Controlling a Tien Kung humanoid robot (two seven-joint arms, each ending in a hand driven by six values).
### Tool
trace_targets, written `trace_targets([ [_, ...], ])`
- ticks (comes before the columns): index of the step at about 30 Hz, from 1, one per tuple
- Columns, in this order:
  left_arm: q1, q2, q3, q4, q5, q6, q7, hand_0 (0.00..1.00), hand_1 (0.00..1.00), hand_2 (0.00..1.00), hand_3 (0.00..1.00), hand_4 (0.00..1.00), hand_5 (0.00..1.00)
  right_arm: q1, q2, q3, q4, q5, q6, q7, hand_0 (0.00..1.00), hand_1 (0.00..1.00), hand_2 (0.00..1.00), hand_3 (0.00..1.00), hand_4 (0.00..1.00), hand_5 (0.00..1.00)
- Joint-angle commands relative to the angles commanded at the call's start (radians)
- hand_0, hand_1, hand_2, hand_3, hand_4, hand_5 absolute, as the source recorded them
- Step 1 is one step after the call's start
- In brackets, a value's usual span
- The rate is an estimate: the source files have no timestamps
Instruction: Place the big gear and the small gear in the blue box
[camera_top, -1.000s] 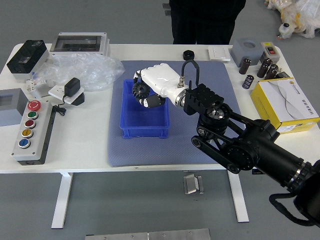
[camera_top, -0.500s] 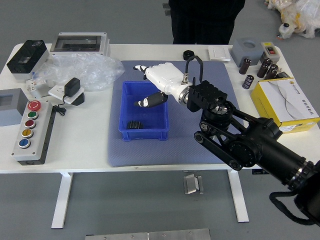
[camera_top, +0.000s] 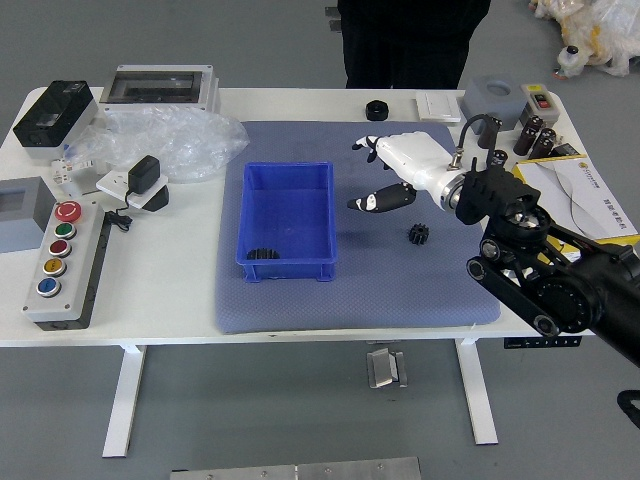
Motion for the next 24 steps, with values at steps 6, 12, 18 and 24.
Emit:
trace_targets([
  [6,0.002,0.001,0.002,0.000,-0.003,0.001,0.000,0.848,0.815,0.794,0.821,0.667,0.311,-0.024,-0.030,-0.027,-0.043,0.021,0.002,0.012,0.579,0.528,0.633,0.667,0.869,0.501],
  [12,-0.001,0.000,0.002,0.000,-0.001,0.001,-0.001,0.848,0.815,0.794,0.821,0.667,0.312,-0.031,-0.050,-0.055,-0.078,0.025,0.009,0.016,0.579,0.528,0.629,0.655,0.843,0.487],
  [18,-0.001,0.002,0.004,0.000,-0.003,0.002,-0.002,0.848,0.815,0.794,0.821,0.666,0.313,-0.031,-0.063,-0.075,-0.104,0.024,0.014,0.018,0.581,0.525,0.626,0.649,0.840,0.482],
  [24,0.000,0.002,0.006,0.000,-0.003,0.002,-0.002,0.849,0.815,0.794,0.821,0.666,0.313,-0.030,-0.063,-0.087,-0.122,0.021,0.015,0.019,0.576,0.520,0.618,0.645,0.831,0.474],
])
